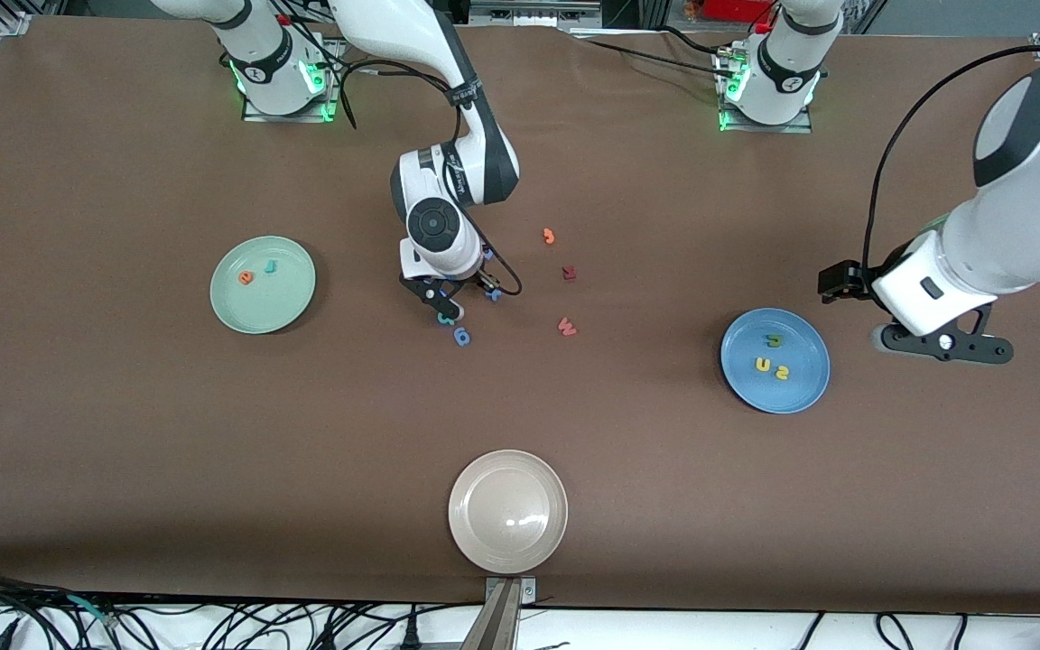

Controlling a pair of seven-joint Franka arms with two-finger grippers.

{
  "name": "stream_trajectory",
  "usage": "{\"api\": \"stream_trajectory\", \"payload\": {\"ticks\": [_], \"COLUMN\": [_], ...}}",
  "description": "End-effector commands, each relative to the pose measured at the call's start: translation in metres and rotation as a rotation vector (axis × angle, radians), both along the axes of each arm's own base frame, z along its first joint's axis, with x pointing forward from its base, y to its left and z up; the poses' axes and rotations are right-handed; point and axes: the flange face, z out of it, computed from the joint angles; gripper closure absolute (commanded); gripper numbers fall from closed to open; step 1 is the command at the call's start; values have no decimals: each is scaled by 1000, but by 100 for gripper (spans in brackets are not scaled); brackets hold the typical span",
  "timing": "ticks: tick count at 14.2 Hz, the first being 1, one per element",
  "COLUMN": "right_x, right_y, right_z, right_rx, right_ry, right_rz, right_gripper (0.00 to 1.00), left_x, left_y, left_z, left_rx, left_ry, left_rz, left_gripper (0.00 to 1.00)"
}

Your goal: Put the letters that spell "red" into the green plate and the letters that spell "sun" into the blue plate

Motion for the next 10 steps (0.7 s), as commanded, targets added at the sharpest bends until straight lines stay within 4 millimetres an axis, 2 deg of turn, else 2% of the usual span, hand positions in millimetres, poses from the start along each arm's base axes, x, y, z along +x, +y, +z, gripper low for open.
{"api": "stream_trajectory", "payload": {"ticks": [1,2,4,5,8,10], "right_x": [2,4,7,7,17,29], "right_y": [-1,-2,-5,-5,-14,-25], "right_z": [-8,-5,-1,1,14,31], "right_rx": [4,8,12,8,7,-1], "right_ry": [7,4,6,9,17,46], "right_rz": [0,-1,-3,2,-11,-13], "right_gripper": [94,94,96,99,100,100], "left_x": [-9,-10,-12,-14,-37,-63], "left_y": [14,16,30,35,36,32], "left_z": [33,39,52,67,65,60], "left_rx": [11,34,-10,-25,-48,-39], "left_ry": [-24,-37,-72,-142,-215,-192], "left_rz": [7,-32,2,27,21,15], "left_gripper": [0,0,0,0,0,0]}}
